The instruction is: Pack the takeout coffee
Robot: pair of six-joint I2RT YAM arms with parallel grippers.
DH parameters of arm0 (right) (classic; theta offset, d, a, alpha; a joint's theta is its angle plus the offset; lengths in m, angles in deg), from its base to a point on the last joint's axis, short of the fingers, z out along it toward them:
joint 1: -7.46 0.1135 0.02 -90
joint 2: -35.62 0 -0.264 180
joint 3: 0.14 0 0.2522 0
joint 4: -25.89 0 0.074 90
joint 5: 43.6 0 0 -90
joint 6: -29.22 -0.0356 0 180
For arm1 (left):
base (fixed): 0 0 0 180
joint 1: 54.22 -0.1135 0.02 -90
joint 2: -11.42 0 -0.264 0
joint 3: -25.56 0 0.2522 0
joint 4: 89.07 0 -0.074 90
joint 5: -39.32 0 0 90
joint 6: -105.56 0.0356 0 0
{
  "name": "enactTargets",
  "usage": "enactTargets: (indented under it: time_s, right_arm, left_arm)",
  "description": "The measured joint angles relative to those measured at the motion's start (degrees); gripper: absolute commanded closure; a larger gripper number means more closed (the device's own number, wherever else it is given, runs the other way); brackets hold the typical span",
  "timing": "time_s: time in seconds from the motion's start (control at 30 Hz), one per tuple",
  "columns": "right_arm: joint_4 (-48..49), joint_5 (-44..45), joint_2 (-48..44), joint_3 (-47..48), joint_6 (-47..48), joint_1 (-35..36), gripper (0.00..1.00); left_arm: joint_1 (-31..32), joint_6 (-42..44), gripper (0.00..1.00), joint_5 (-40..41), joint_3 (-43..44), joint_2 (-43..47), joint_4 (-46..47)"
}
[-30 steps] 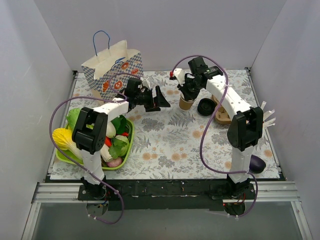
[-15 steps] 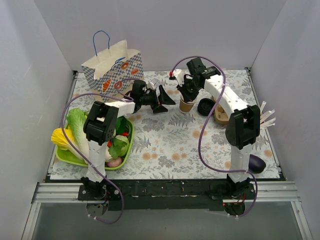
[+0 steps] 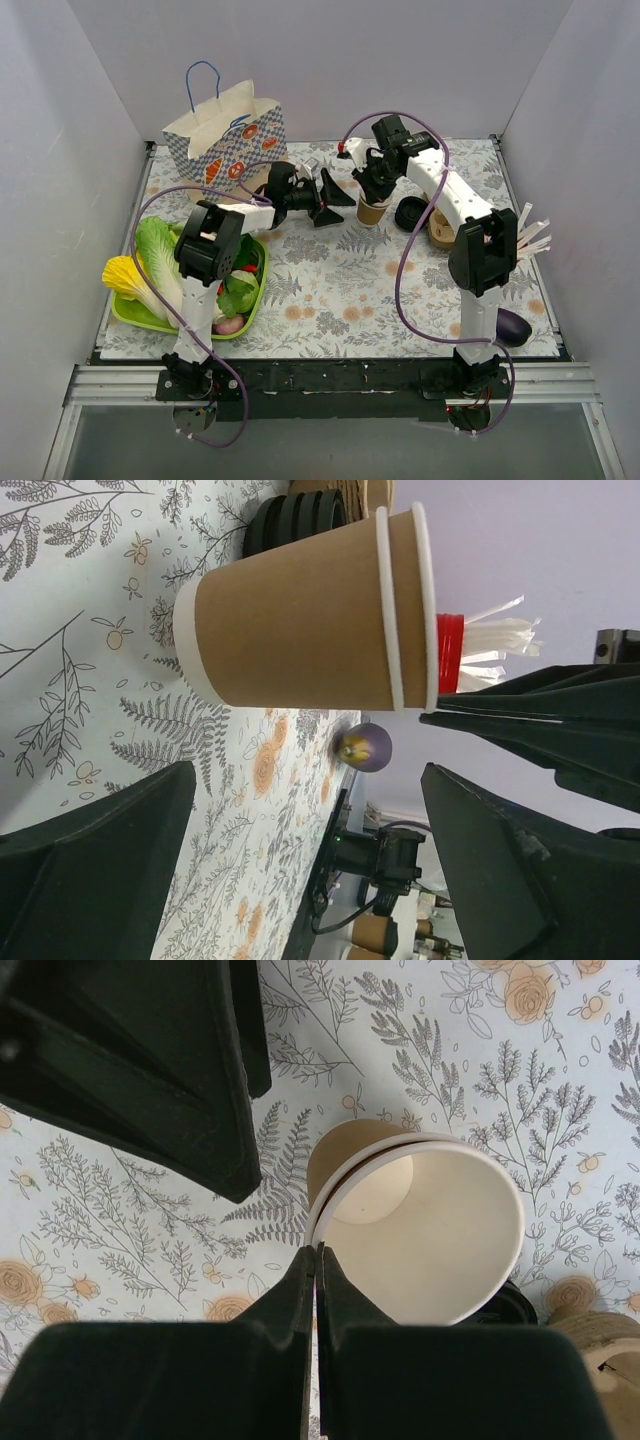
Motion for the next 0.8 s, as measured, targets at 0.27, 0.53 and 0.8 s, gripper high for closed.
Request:
enactTargets:
  time_s: [0.27,0.53,0.8]
  right_arm:
    - [-0.1,-0.9,0.8,1.2,0.0,0.0,0.99]
    - [-0.1,-0.9,2.4,1.4,0.0,0.3,0.99]
    - [-0.1,-1.3,2.6,1.4,0.0,0.5,0.99]
  left_arm:
    - [0.6,-1.5,0.02,-0.1,1.2,-3.3,0.8]
    - [0.7,-3.3,0.02,-0.5,1.9,-3.6,1.9]
    - [0.7,-4.4,0.02,-1.2,2.8,-3.8,2.7]
